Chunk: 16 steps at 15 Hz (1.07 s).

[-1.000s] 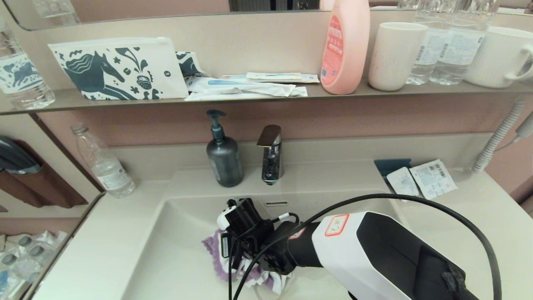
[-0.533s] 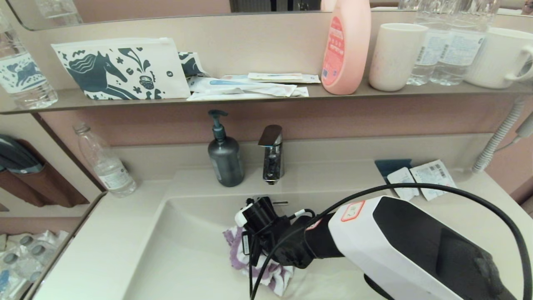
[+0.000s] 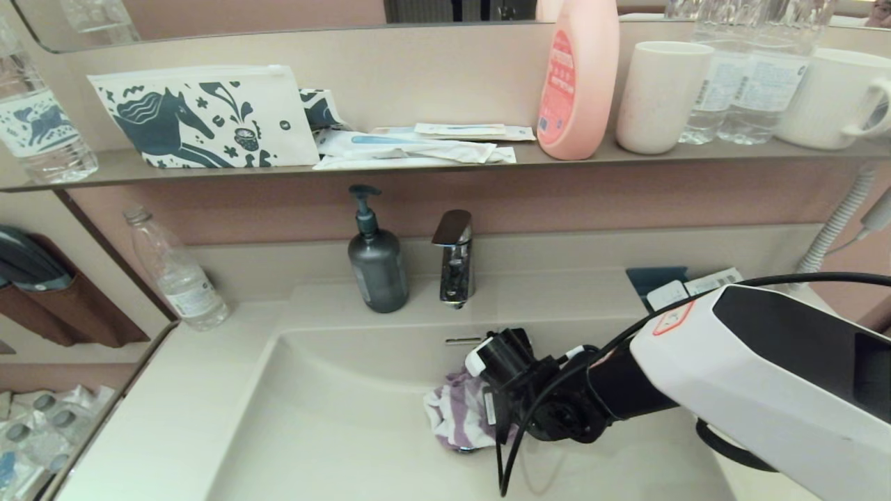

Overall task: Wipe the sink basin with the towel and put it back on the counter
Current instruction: Wipe the sink

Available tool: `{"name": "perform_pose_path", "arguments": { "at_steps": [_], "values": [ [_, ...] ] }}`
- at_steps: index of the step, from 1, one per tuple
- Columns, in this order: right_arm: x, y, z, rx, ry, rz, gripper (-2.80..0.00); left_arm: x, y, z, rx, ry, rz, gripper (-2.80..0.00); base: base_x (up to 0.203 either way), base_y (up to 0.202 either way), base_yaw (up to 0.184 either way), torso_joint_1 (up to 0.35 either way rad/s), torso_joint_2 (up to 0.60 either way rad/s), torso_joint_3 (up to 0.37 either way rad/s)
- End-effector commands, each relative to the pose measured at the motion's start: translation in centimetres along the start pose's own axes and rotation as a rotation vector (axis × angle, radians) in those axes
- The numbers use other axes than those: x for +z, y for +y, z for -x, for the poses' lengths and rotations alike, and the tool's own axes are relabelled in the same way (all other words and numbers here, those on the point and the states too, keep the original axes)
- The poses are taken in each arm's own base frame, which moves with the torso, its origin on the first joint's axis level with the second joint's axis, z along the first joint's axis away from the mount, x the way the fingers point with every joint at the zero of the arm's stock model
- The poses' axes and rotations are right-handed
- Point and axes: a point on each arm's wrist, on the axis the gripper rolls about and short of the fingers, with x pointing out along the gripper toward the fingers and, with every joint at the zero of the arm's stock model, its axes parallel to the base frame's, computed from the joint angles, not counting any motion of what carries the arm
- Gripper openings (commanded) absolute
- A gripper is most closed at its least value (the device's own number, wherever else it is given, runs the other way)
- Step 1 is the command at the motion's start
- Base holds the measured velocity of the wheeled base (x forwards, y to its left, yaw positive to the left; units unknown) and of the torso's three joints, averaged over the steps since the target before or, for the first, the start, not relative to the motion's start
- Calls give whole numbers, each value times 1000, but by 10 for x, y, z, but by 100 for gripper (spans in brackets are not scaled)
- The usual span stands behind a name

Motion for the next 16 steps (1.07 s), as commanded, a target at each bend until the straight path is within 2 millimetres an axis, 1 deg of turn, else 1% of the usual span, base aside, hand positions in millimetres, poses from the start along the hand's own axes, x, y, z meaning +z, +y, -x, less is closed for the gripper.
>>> {"name": "perform_pose_path", "arguments": {
  "at_steps": [1,3,5,6,8,10,11,13,15,16],
  "values": [
    [-1,-20,5,-30,23,-20,-280,0,0,0,0,1,0,-280,0,0,0,0,0,0],
    [-8,-36,8,-64,54,-23,-280,0,0,0,0,1,0,-280,0,0,0,0,0,0],
    [-23,-50,13,-107,110,9,-280,0,0,0,0,1,0,-280,0,0,0,0,0,0],
    [-29,-56,19,-127,148,37,-280,0,0,0,0,1,0,-280,0,0,0,0,0,0],
    [-40,-63,31,-159,238,89,-280,0,0,0,0,1,0,-280,0,0,0,0,0,0],
    [-49,-64,40,-168,329,138,-280,0,0,0,0,1,0,-280,0,0,0,0,0,0],
    [-54,-61,44,-146,365,158,-280,0,0,0,0,1,0,-280,0,0,0,0,0,0],
    [-64,-45,50,-92,397,208,-280,0,0,0,0,1,0,-280,0,0,0,0,0,0],
    [-74,-23,47,-49,409,258,-280,0,0,0,0,1,0,-280,0,0,0,0,0,0],
    [-77,-7,46,-14,408,283,-280,0,0,0,0,1,0,-280,0,0,0,0,0,0]
  ]
}}
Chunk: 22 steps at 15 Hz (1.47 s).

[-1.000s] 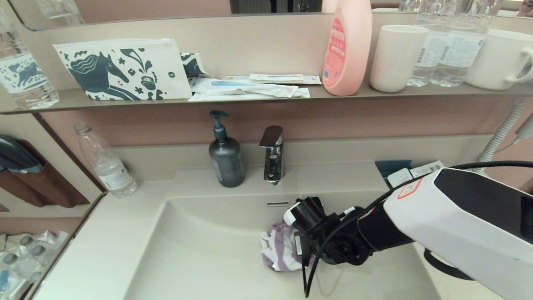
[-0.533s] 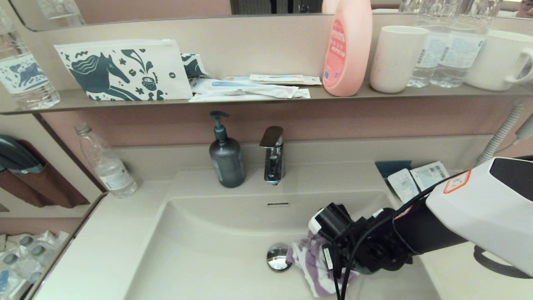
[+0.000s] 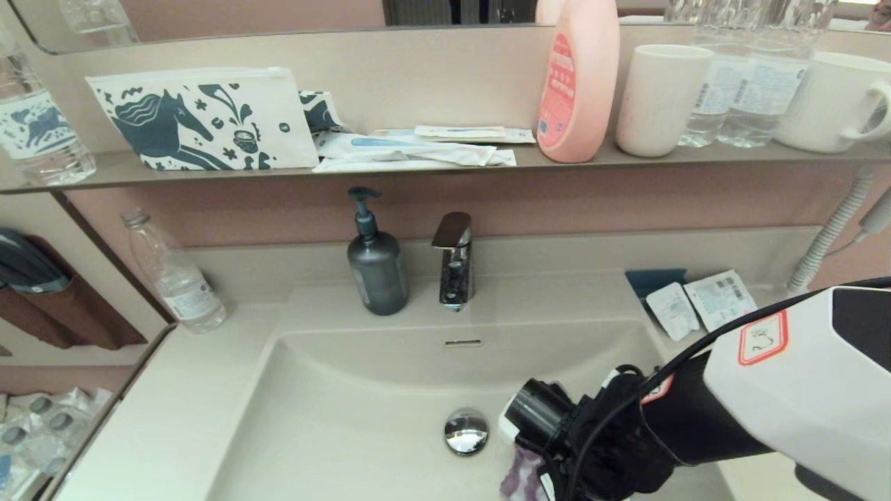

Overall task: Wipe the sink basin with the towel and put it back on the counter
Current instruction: Wipe the sink

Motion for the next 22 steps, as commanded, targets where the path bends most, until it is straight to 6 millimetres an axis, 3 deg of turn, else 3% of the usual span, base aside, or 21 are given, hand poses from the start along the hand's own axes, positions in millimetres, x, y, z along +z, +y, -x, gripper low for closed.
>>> {"name": "perform_pose_path", "arguments": {
  "at_steps": [1,4,8,11,15,19,22],
  "values": [
    [4,28,-10,47,-15,40,-280,0,0,0,0,1,0,-280,0,0,0,0,0,0],
    [23,66,-2,178,-78,71,-280,0,0,0,0,1,0,-280,0,0,0,0,0,0],
    [65,115,10,426,-243,21,-280,0,0,0,0,1,0,-280,0,0,0,0,0,0],
    [87,134,5,514,-364,-5,-280,0,0,0,0,1,0,-280,0,0,0,0,0,0],
    [116,124,4,508,-489,-84,-280,0,0,0,0,1,0,-280,0,0,0,0,0,0],
    [139,87,11,443,-550,-177,-280,0,0,0,0,1,0,-280,0,0,0,0,0,0],
    [131,71,9,370,-529,-198,-280,0,0,0,0,1,0,-280,0,0,0,0,0,0]
  ]
}}
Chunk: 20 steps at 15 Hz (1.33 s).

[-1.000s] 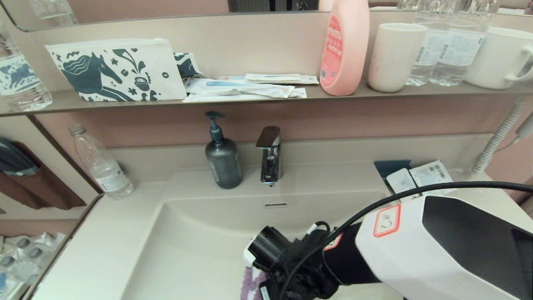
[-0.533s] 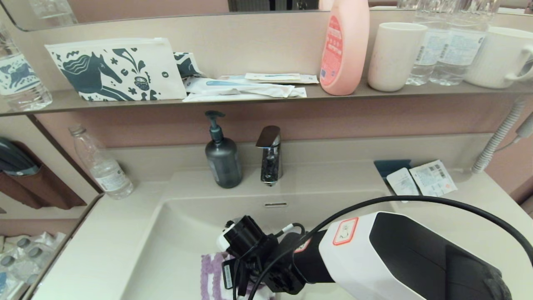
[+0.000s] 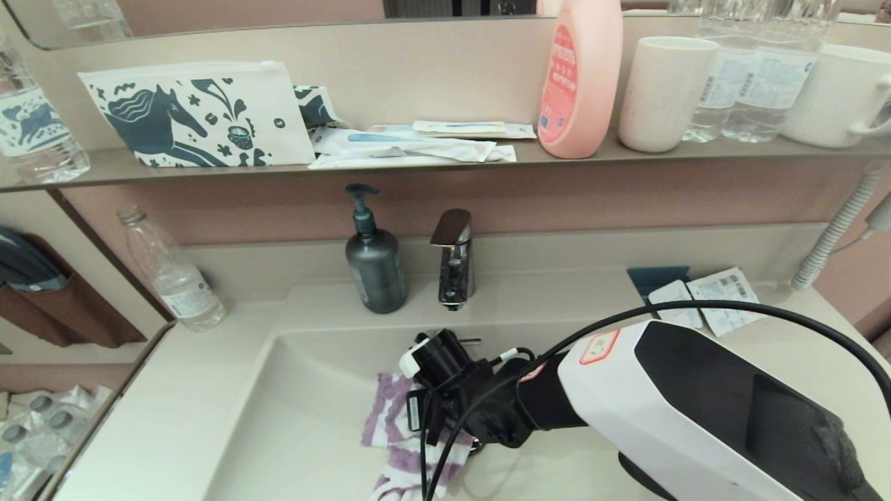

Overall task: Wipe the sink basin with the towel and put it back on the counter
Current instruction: Wipe the sink

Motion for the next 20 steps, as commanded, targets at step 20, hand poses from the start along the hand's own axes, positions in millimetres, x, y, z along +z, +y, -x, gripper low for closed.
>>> {"name": "perform_pose_path", "arguments": {
  "at_steps": [20],
  "values": [
    [-70,-103,64,-502,535,167,-280,0,0,0,0,1,0,-280,0,0,0,0,0,0]
  ]
}}
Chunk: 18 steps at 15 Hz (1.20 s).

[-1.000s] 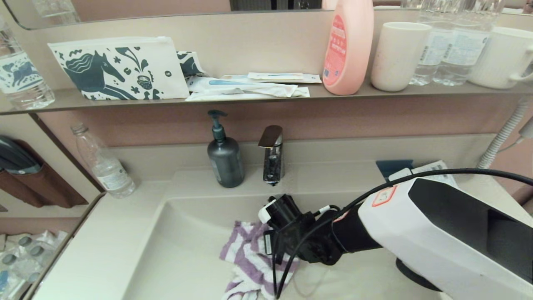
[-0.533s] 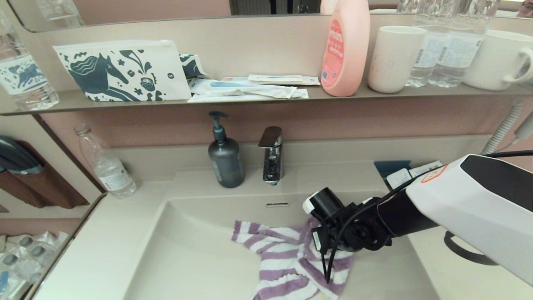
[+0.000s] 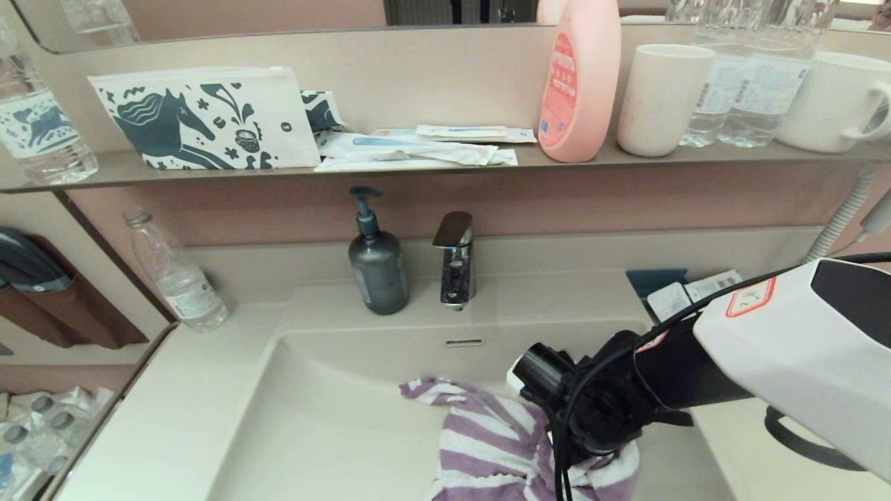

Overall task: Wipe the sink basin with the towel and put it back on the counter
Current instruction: Wipe the sink

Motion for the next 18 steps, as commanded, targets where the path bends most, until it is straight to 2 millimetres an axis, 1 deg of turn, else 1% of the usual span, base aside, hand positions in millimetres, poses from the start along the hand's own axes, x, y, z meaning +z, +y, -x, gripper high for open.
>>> {"name": "perform_pose_path", "arguments": {
  "at_steps": [1,3,7,10,12,13,15,16,18],
  "values": [
    [-7,29,-15,38,42,42,-280,0,0,0,-1,1,0,-280,0,0,0,0,0,0],
    [-1,61,-11,141,30,50,-280,0,0,0,-1,1,0,-280,0,0,0,0,0,0],
    [26,116,16,308,-93,62,-280,0,0,0,-1,1,0,-280,0,0,0,0,0,0],
    [40,159,30,424,-184,83,-280,0,0,0,-1,1,0,-280,0,0,0,0,0,0],
    [38,188,39,520,-260,105,-280,0,0,0,-1,1,0,-280,0,0,0,0,0,0],
    [39,196,43,566,-320,105,-280,0,0,0,-1,1,-1,-280,0,0,0,0,0,0],
    [45,197,52,534,-433,76,-280,0,0,0,-1,1,0,-280,0,0,0,0,0,0],
    [49,198,52,494,-497,48,-280,0,0,0,-1,1,0,-280,0,0,0,0,0,0],
    [52,201,46,415,-597,-2,-280,0,0,0,-1,1,0,-280,0,0,0,0,0,0]
  ]
}}
